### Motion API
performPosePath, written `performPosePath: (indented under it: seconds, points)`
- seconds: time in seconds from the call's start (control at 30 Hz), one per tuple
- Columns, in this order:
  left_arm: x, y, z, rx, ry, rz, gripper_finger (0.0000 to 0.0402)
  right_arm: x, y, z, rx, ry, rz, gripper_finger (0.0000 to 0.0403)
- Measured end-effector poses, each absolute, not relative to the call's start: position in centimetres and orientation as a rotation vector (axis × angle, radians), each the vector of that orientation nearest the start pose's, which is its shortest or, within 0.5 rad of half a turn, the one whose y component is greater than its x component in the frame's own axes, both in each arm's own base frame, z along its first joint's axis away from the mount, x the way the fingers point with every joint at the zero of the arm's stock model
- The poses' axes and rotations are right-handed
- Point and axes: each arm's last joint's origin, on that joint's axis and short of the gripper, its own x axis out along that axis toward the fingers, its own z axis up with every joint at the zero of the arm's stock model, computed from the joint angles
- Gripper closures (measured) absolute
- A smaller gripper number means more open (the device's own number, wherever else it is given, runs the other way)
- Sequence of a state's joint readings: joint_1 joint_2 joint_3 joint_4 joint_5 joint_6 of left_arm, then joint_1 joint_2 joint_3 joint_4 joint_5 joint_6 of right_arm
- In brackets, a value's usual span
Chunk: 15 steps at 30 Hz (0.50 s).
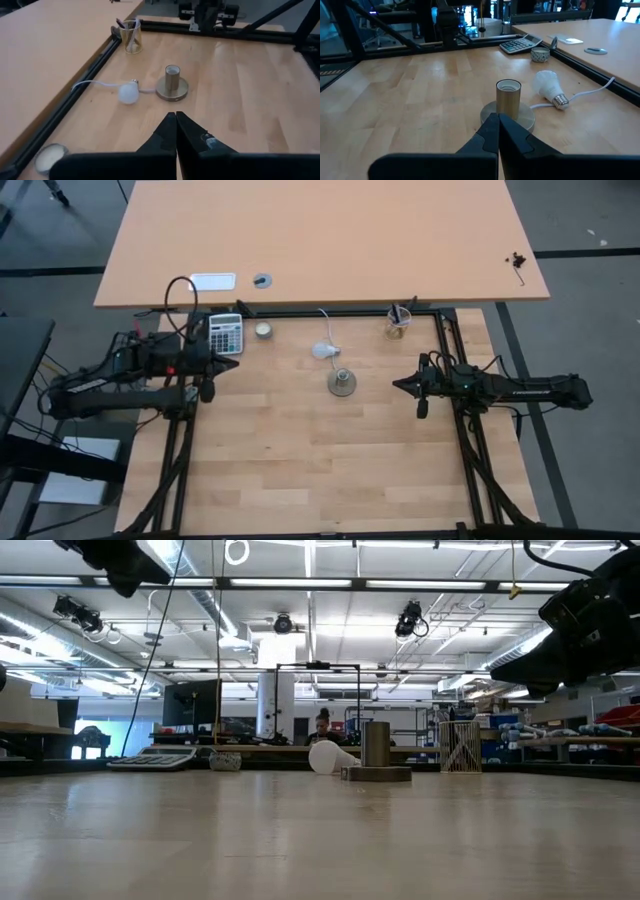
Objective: Screw lightbulb
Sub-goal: Return to Home Position
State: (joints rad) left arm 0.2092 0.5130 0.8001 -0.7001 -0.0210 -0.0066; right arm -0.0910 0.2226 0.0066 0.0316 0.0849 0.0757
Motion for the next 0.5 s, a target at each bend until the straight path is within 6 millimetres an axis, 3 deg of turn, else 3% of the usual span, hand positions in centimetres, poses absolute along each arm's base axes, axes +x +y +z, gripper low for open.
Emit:
performPosePath:
  seconds: [0.5]
  points:
    - [7.3,1.5,25.9,-0.092,0.194,0.188,0.0401,10.9,-1.2,15.0,0.076,0.178,-0.182,0.0391]
